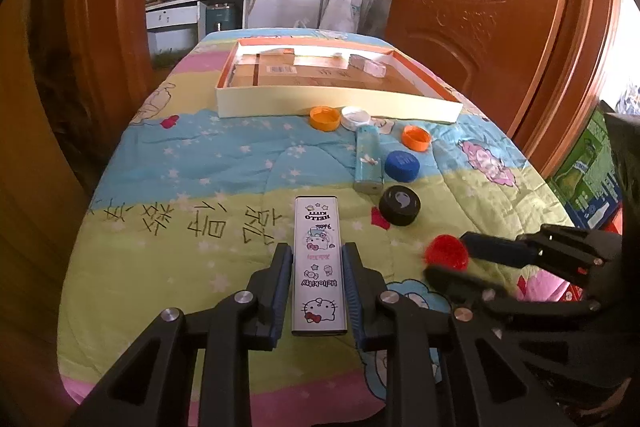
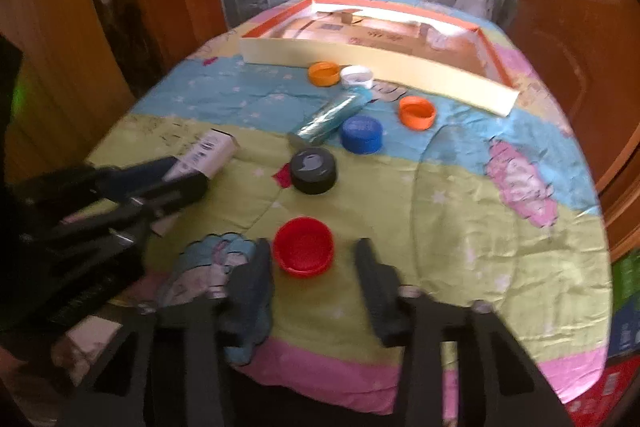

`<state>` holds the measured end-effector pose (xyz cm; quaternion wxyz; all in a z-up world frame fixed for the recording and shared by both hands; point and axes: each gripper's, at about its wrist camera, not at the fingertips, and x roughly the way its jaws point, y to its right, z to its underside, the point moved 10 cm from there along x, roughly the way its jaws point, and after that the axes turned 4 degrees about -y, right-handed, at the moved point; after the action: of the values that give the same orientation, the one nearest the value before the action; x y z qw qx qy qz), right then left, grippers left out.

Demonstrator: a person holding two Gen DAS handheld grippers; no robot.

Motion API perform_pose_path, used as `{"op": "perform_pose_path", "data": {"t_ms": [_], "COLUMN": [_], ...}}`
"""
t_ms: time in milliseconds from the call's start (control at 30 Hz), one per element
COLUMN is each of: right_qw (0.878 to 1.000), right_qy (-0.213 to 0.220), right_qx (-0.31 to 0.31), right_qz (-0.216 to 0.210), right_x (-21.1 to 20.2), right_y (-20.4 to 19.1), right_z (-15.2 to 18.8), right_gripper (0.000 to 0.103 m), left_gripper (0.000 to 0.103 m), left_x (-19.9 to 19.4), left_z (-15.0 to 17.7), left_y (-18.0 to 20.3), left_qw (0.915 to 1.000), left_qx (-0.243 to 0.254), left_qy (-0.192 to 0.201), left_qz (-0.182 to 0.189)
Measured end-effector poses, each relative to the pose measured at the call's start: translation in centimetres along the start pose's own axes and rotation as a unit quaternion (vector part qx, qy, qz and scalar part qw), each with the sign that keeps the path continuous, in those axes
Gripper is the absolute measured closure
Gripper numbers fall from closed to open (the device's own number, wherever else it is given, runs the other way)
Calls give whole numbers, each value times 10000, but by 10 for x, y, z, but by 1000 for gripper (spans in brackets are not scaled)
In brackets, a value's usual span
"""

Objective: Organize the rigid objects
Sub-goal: 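Grasp the red bottle cap with the right tool, then carry the Hello Kitty box and red cap into the tray with both tools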

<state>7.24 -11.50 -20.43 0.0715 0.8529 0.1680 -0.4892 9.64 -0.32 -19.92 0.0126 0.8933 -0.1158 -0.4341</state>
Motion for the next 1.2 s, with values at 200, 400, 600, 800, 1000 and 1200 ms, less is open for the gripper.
{"op": "perform_pose_path", "data": {"t_ms": [200,400,600,800,1000,1200], "right_qw": [9999,9995,9993,9991,9989,9988], "right_qy": [108,263,280,286,301,309], "right_qx": [10,156,236,292,328,344], "right_qz": [-1,-29,-49,-83,-134,-171], "right_x": [-7,-17,-17,-15,-12,-11], "right_y": [2,10,17,23,28,34], "right_z": [-4,-13,-21,-30,-39,-46], "right_gripper": [72,72,72,72,72,72], "left_gripper": [77,77,77,77,77,77], "left_x": [-3,-6,-4,-1,3,7], "left_z": [-6,-19,-32,-44,-55,-64], "left_y": [-5,-5,-4,-4,-5,-5], "left_qw": [9999,9999,9999,9999,9999,9999], "left_qx": [-105,-109,-111,-110,-90,-57], "left_qy": [20,91,112,99,103,89], "left_qz": [45,66,66,36,-21,-73]}}
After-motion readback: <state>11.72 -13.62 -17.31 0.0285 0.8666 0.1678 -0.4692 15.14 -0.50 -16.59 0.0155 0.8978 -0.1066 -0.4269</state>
